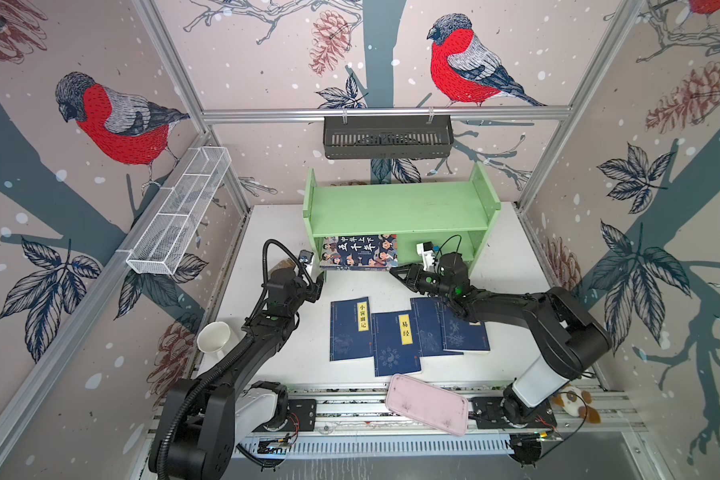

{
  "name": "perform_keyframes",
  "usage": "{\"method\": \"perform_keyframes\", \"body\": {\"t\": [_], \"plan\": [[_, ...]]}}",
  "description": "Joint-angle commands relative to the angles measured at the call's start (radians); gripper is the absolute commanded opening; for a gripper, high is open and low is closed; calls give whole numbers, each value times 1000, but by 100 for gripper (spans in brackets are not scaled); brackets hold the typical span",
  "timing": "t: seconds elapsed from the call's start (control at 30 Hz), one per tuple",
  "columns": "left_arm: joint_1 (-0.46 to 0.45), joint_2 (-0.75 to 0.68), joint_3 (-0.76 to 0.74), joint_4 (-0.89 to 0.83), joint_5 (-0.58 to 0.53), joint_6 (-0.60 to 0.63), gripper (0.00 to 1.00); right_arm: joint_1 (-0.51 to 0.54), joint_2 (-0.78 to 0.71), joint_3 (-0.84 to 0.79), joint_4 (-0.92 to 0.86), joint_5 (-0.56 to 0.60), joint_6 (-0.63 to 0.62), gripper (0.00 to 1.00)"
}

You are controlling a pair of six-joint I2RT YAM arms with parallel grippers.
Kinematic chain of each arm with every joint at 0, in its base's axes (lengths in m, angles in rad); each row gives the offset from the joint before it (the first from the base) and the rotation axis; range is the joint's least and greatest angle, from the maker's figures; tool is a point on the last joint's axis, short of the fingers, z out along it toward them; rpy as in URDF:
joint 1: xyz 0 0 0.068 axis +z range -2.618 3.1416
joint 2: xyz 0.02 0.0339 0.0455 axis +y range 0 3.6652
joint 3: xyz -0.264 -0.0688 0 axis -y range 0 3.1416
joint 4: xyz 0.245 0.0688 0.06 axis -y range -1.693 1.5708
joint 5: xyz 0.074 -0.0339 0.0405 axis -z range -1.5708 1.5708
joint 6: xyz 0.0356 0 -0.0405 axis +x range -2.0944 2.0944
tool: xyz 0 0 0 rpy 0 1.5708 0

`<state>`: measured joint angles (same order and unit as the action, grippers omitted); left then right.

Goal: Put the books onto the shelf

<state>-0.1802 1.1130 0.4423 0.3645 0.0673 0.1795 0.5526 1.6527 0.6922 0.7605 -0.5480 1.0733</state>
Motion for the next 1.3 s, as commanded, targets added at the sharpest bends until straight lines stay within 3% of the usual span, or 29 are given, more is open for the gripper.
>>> {"method": "perform_keyframes", "body": {"t": [0.0,1.07,1.27], "plan": [[1,1,-9,79,-8,-12,68,-5,5,12,35,-7,2,32],[1,16,-28,158,-10,-22,67,-25,52,56,43,-41,10,31],[1,21,-25,172,-24,-34,60,-23,52,52,43,-45,10,32]]}}
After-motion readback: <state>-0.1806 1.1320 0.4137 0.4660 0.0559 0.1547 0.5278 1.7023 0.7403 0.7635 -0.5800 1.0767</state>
